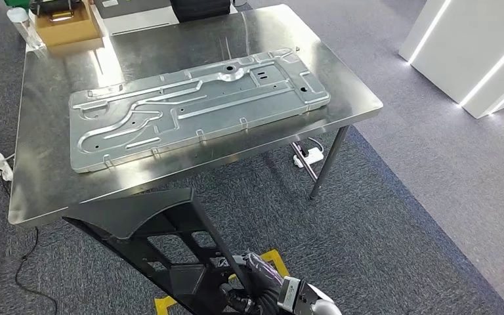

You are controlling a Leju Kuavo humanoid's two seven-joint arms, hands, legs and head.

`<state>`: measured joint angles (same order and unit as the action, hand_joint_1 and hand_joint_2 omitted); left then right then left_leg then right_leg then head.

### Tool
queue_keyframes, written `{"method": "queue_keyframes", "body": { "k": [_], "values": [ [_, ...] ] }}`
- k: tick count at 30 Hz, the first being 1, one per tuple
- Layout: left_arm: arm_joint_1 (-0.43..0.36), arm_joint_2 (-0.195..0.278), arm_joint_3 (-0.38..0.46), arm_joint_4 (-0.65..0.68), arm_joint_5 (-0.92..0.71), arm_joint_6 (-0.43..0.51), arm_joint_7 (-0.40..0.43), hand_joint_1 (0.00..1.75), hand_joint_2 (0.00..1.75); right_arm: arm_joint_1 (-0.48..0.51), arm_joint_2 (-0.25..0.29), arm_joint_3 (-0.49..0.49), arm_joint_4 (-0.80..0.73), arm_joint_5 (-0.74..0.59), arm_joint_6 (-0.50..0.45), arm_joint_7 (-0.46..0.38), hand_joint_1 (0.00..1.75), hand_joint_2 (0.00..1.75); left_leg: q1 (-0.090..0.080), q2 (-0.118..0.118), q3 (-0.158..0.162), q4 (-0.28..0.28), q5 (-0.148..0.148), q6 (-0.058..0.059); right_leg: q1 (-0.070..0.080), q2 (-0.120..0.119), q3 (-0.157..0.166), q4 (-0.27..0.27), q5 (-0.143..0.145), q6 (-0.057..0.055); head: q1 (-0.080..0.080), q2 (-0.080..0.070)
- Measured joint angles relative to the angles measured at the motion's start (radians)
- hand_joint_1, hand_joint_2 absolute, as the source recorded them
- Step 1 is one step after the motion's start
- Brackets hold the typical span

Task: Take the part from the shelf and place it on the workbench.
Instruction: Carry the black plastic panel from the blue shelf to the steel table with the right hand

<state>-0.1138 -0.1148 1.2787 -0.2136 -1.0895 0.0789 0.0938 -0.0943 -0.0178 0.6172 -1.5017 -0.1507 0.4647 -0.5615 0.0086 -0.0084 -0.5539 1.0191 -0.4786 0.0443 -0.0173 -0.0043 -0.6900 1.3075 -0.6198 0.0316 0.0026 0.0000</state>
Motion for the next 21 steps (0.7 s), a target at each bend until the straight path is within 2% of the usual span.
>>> {"method": "queue_keyframes", "body": {
  "k": [1, 3, 4, 5, 7, 9, 10, 12, 14, 15, 16, 18, 20, 21],
  "values": [
    [0.001, 0.0, 0.0, 0.0, 0.0, 0.0, 0.0, 0.0, 1.75, 0.0, 0.0, 0.0, 0.0, 0.0, 0.0, 0.0, 1.73, 1.75, -0.003, -0.002, 0.011, 0.0, -0.008, 0.0, 0.004, 0.0, -0.007, -0.025, 0.029, -0.006, 0.0, 0.0],
    [0.002, -0.002, 0.0, 0.0, 0.0, 0.0, 0.0, 0.0, 1.75, 0.001, 0.0, 0.0, 0.0, 0.0, 0.002, 0.0, 1.73, 1.75, -0.007, -0.004, 0.033, -0.001, -0.025, -0.001, 0.016, 0.001, 0.015, -0.146, 0.129, -0.029, 0.0, 0.0],
    [0.002, -0.003, 0.0, 0.001, 0.0, 0.0, 0.0, 0.0, 1.75, 0.0, 0.0, 0.0, 0.001, 0.0, 0.002, 0.0, 1.73, 1.75, -0.009, -0.005, 0.041, -0.001, -0.032, -0.004, 0.024, 0.002, 0.028, -0.201, 0.159, -0.041, 0.0, 0.0],
    [0.001, -0.004, 0.0, 0.002, 0.0, 0.0, 0.0, 0.0, 1.75, 0.0, 0.0, 0.0, 0.001, 0.0, 0.003, 0.0, 1.73, 1.75, -0.01, -0.006, 0.045, -0.003, -0.039, -0.009, 0.03, 0.003, 0.039, -0.238, 0.177, -0.051, 0.0, 0.0],
    [0.0, -0.006, 0.0, 0.003, 0.0, 0.0, 0.0, 0.0, 1.75, 0.001, 0.0, -0.002, 0.0, 0.0, 0.004, 0.001, 1.73, 1.75, -0.014, -0.006, 0.054, 0.001, -0.044, -0.02, 0.034, 0.006, 0.05, -0.261, 0.176, -0.062, 0.0, 0.0],
    [-0.001, -0.003, 0.0, 0.003, 0.0, 0.0, -0.001, 0.0, 1.75, 0.001, 0.001, -0.004, 0.0, 0.0, 0.004, 0.001, 1.73, 1.75, -0.015, -0.003, 0.061, 0.015, -0.05, -0.029, 0.026, 0.007, 0.072, -0.278, 0.184, -0.067, 0.0, 0.0],
    [-0.002, -0.002, 0.0, 0.003, 0.0, 0.0, -0.001, 0.0, 1.75, 0.0, 0.001, -0.005, 0.0, 0.0, 0.005, 0.001, 1.73, 1.75, -0.014, -0.002, 0.055, 0.035, -0.059, -0.034, 0.021, 0.006, 0.084, -0.284, 0.183, -0.07, -0.001, 0.0],
    [-0.005, 0.0, 0.0, 0.003, 0.0, 0.0, -0.001, 0.0, 1.75, -0.003, 0.003, -0.006, 0.0, -0.001, 0.005, 0.0, 1.73, 1.75, -0.009, 0.001, 0.003, 0.131, -0.099, -0.046, 0.018, 0.004, 0.101, -0.291, 0.176, -0.075, -0.003, 0.0],
    [-0.005, -0.001, 0.0, 0.003, 0.0, 0.0, -0.001, 0.0, 1.75, -0.001, 0.003, -0.006, 0.0, 0.0, 0.006, 0.001, 1.73, 1.75, -0.001, 0.001, -0.072, 0.235, -0.142, -0.058, 0.017, 0.003, 0.111, -0.291, 0.165, -0.076, -0.003, 0.0],
    [-0.004, 0.0, 0.0, 0.003, 0.0, 0.0, -0.001, 0.0, 1.75, 0.0, 0.003, -0.006, 0.0, 0.0, 0.007, 0.001, 1.73, 1.75, 0.003, 0.002, -0.094, 0.25, -0.14, -0.062, 0.016, 0.004, 0.117, -0.289, 0.158, -0.075, -0.003, 0.0],
    [-0.002, 0.0, 0.0, 0.003, 0.0, 0.0, -0.001, 0.0, 1.75, 0.001, 0.003, -0.006, 0.001, 0.0, 0.007, 0.001, 1.73, 1.75, 0.006, 0.002, -0.102, 0.232, -0.117, -0.065, 0.014, 0.006, 0.125, -0.287, 0.15, -0.073, -0.003, 0.0],
    [0.002, 0.001, 0.0, 0.003, 0.0, 0.0, -0.001, 0.0, 1.75, 0.001, 0.003, -0.006, 0.001, 0.0, 0.008, 0.001, 1.73, 1.75, 0.011, 0.004, -0.076, 0.118, -0.023, -0.069, 0.011, 0.008, 0.143, -0.283, 0.132, -0.064, -0.003, 0.0],
    [0.001, 0.002, 0.0, 0.003, 0.0, 0.0, -0.001, 0.0, 1.75, 0.001, 0.003, -0.006, 0.001, 0.0, 0.008, 0.001, 1.73, 1.75, 0.008, 0.007, -0.056, 0.03, 0.019, -0.063, 0.012, 0.007, 0.153, -0.279, 0.117, -0.053, -0.003, 0.0],
    [0.0, 0.002, 0.0, 0.003, 0.0, 0.0, -0.001, 0.0, 1.75, 0.001, 0.003, -0.006, 0.001, 0.0, 0.008, 0.001, 1.73, 1.75, 0.005, 0.009, -0.053, 0.017, 0.022, -0.055, 0.013, 0.006, 0.154, -0.278, 0.112, -0.046, -0.002, 0.0]
  ]
}}
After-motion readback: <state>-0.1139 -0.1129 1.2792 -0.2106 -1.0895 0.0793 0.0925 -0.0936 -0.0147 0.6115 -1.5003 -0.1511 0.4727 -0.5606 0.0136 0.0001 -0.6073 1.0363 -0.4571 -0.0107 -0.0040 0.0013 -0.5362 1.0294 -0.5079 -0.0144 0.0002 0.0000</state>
